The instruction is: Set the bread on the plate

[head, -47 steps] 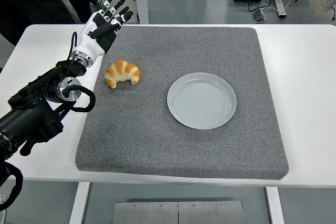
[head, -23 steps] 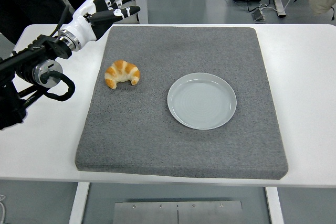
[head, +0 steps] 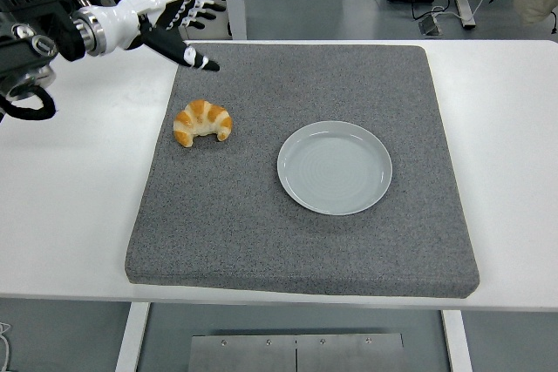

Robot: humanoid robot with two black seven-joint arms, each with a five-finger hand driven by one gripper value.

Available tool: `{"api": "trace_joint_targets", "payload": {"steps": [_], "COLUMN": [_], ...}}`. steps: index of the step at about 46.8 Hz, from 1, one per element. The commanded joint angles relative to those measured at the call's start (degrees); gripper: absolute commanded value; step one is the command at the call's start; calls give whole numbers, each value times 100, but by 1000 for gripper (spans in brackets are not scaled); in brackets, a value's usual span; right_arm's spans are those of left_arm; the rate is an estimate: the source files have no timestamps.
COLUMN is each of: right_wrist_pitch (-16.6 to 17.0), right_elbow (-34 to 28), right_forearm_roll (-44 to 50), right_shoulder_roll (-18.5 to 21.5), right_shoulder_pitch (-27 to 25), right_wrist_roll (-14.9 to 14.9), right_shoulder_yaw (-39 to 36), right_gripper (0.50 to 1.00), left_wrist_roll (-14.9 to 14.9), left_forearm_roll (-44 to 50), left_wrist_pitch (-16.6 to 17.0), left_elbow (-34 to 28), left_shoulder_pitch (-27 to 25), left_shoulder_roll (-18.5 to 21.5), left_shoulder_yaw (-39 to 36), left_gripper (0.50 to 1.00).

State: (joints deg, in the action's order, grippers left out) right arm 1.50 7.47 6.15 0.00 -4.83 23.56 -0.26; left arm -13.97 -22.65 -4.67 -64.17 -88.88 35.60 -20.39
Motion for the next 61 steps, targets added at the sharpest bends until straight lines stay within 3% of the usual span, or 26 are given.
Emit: {"api": "trace_joint_targets", "payload": {"steps": [1,12,21,29,38,48,61], "right_wrist_pitch": [0,8,8,8,8,8,0], "right_elbow": [0,0,0,0,0,0,-9], "right_forearm_roll": [0,0,0,0,0,0,0], "right_shoulder_roll": [0,0,0,0,0,0,0], "right_shoulder_pitch": [0,0,0,-9,-18,-27,-27], "right_wrist_roll": [-1,-1,-1,-1,-1,-1,-1], "right_shoulder_yaw": [0,0,0,0,0,0,0], "right_gripper": [1000,1000,1000,1000,1000,1000,1000], "left_wrist_roll": [-9,-202,-519,-668,-835,-853,-1169], "left_forearm_roll": [-669,-2085,-2279,-2244,-2173,-2191,-2165], "left_wrist_pitch": [-17,80,826,1143,1249,1249,1258], "left_elbow": [-306,-342,18,510,1082,1372,2057], "left_shoulder_pitch": [-16,458,1065,1364,1724,1997,2243], "left_shoulder_roll": [210,623,544,70,-510,-695,-1213], "left_shoulder_yaw": [-26,88,220,229,369,545,685], "left_gripper": [945,945,946,948,948,948,948]}}
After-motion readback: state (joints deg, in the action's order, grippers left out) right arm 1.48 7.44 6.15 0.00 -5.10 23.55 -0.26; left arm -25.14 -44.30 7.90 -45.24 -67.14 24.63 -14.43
